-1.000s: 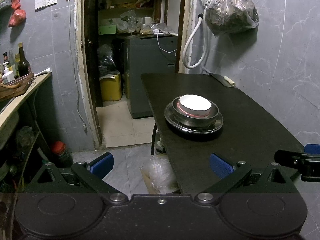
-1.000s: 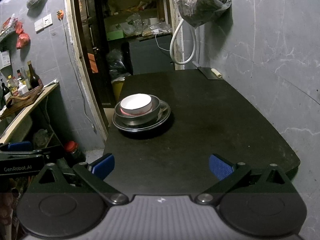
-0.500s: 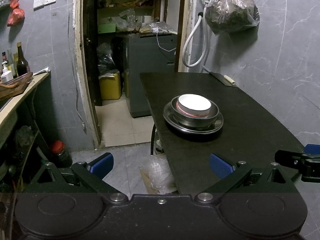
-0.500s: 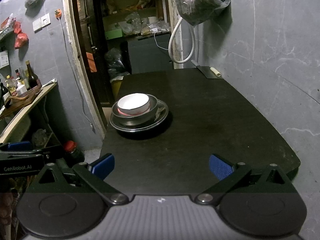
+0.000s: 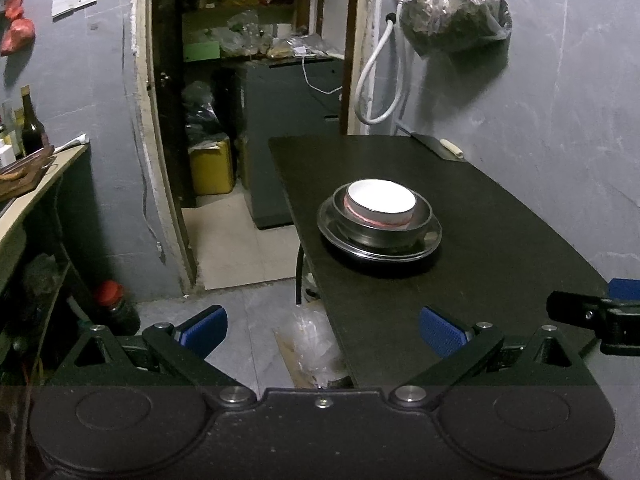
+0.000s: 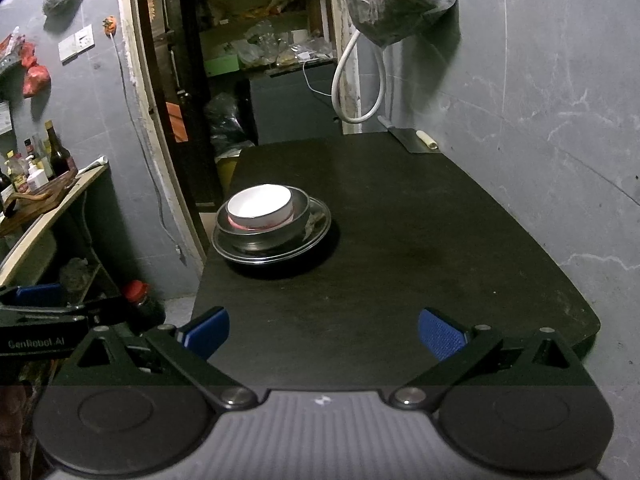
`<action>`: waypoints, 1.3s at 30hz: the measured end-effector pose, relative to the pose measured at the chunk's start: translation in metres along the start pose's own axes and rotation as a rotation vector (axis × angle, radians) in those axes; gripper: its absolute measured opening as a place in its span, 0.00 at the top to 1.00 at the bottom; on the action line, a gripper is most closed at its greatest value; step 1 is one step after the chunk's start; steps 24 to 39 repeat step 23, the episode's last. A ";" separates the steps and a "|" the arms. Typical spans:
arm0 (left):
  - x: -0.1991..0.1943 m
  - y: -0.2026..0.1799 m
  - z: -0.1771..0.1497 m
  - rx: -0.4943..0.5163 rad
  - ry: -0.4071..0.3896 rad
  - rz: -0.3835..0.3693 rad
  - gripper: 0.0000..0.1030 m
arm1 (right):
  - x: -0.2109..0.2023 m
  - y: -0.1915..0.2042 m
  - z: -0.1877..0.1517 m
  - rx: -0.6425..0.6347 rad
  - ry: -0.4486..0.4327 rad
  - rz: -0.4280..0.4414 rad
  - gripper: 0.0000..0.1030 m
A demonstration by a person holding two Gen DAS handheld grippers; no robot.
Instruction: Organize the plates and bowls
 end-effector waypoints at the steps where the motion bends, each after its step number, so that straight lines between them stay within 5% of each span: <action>1: 0.000 0.000 0.001 0.003 0.000 -0.002 0.01 | 0.000 0.000 0.000 0.001 0.000 -0.001 0.00; 39: 0.009 0.001 0.007 0.027 -0.004 -0.053 0.01 | 0.004 0.003 0.003 0.016 0.016 -0.024 0.00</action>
Point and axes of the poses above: each gripper's, at about its wrist camera, not at the fingertips, and x roughly the way its jaws point, y to its left, z to its top, the point moved 1 cm from there along x, roughly the way its jaws point, and after that the axes turned 4 degrees about y, right-handed, at the moved point
